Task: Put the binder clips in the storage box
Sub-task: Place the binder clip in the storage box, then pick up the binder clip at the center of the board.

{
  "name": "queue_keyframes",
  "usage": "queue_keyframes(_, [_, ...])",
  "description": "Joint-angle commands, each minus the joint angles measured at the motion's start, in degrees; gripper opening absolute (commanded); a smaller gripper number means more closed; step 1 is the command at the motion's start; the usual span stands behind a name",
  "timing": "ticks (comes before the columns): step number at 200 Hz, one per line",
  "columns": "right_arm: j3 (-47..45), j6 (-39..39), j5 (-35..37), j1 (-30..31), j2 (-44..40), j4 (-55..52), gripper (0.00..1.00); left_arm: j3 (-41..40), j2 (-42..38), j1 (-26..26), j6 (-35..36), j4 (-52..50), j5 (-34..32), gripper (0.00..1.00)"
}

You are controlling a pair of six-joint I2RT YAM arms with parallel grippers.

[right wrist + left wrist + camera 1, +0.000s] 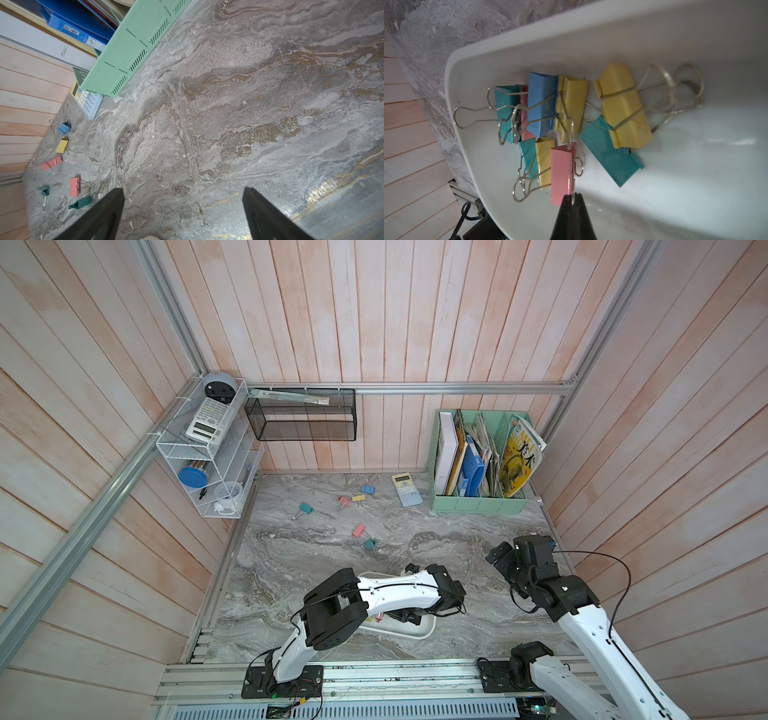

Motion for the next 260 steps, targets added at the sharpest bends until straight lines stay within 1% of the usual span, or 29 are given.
queue_keyframes(1, [-0.05,-2.11,-0.13,-0.04,0.25,0.61,0.96,-1.31,-0.93,0.03,-3.44,0.53,-3.99,0.08])
queue_keyframes(27, [-0.07,-2.75,-0.47,-0.12,0.51,1.62,0.96,-1.31,-2.21,0.04,-3.49,2.14,-3.64,0.21])
queue_keyframes(38, [-0.03,-3.02,-0.65,-0.12,0.75,1.92,0.96,-0.52,-2.79,0.03,-3.26,2.60,-3.44,0.25])
queue_keyframes(84, [0.26,-3.63,-0.83,-0.08,1.41,2.06,0.97,7.28,-4.84,0.24,-0.50,2.57,-3.65,0.27])
queue_keyframes(111, [0.51,-4.03,-0.50,-0.05,1.50,2.20,0.97,14.45,-7.15,2.78,1.33,0.46,-5.91,0.27])
queue_keyframes(130, [0.96,-4.50,-0.36,-0.12,1.81,2.54,0.97,19.13,-9.14,6.84,4.31,-0.42,-8.58,0.27])
queue_keyframes(146, [0.97,-5.16,-0.99,-0.16,2.11,4.14,0.97,20.40,-11.25,12.31,7.66,2.39,-8.94,0.27])
queue_keyframes(149, [1.00,-5.26,-1.14,-0.08,2.24,4.46,0.97,20.27,-11.73,13.08,8.34,3.25,-8.77,0.27])
queue_keyframes(154, [0.96,-5.50,-1.43,-0.11,2.32,4.95,0.97,19.91,-12.42,16.28,9.58,4.89,-8.07,0.27])
queue_keyframes(182, [1.23,-7.03,-3.65,-0.07,3.85,8.39,0.97,15.38,-14.61,26.69,13.78,14.70,-3.26,0.27])
queue_keyframes(203, [1.67,-8.42,-6.03,-0.11,5.62,11.87,0.97,11.91,-13.47,31.41,19.24,20.54,-2.18,0.29])
queue_keyframes(220, [1.89,-10.55,-10.68,-0.07,7.13,15.89,0.97,11.04,-10.79,35.03,21.61,22.03,-0.11,0.30])
queue_keyframes(240, [2.17,-13.79,-18.32,-0.07,9.05,21.89,0.97,9.54,-8.17,39.86,22.36,25.29,3.05,0.36])
queue_keyframes(252, [3.39,-14.93,-20.45,-0.05,10.66,22.42,0.97,8.92,-7.30,42.60,22.92,28.37,4.72,0.44])
queue_keyframes(260, [4.20,-15.92,-21.30,-0.03,11.58,22.66,0.97,8.70,-6.67,43.72,24.94,30.73,4.74,0.48])
